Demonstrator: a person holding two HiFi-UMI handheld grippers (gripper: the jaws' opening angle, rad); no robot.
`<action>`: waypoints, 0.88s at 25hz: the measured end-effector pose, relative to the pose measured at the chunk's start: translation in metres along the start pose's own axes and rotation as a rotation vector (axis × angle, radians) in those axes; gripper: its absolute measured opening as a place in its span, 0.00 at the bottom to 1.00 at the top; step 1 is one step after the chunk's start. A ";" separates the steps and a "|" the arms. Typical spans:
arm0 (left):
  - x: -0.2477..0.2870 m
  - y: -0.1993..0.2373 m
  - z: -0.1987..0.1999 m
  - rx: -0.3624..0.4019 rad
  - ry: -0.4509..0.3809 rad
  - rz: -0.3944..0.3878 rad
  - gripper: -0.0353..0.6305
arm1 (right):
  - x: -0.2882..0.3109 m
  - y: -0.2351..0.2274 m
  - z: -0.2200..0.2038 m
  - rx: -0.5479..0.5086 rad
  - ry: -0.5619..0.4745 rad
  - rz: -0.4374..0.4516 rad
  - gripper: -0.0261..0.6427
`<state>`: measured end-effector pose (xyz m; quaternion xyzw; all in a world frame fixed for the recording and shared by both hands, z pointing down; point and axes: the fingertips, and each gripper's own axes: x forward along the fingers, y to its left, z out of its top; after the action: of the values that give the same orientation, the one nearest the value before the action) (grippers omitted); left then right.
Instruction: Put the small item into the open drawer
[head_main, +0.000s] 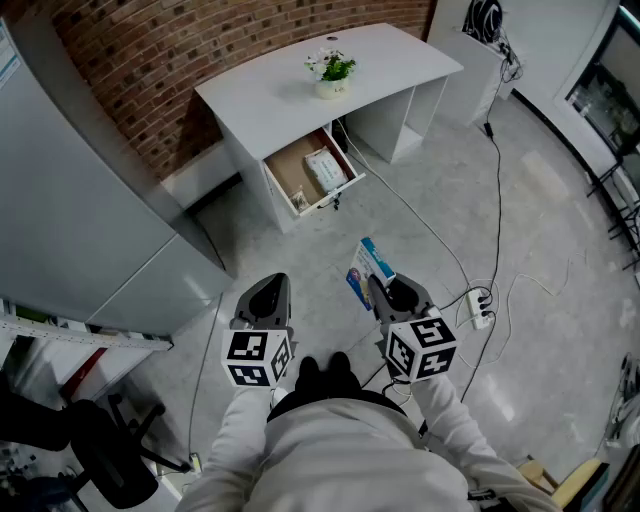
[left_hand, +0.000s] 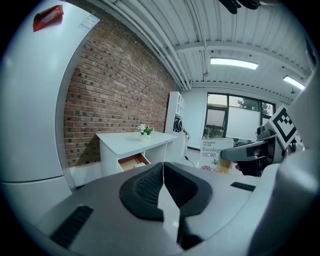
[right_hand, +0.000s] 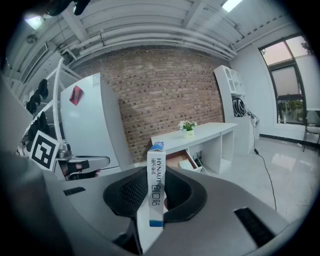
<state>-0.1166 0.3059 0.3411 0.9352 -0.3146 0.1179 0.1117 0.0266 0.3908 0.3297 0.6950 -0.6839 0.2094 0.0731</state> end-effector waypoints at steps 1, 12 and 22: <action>0.000 -0.001 0.001 0.000 -0.001 0.001 0.08 | 0.000 0.000 0.001 -0.003 0.000 0.003 0.19; 0.012 -0.009 0.003 0.005 0.000 0.022 0.08 | 0.004 -0.018 0.003 0.026 0.000 0.021 0.19; 0.020 -0.012 0.007 0.013 -0.001 0.060 0.08 | 0.013 -0.033 0.007 0.033 0.005 0.053 0.19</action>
<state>-0.0922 0.3019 0.3389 0.9261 -0.3420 0.1228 0.1017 0.0602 0.3775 0.3345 0.6773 -0.6983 0.2244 0.0576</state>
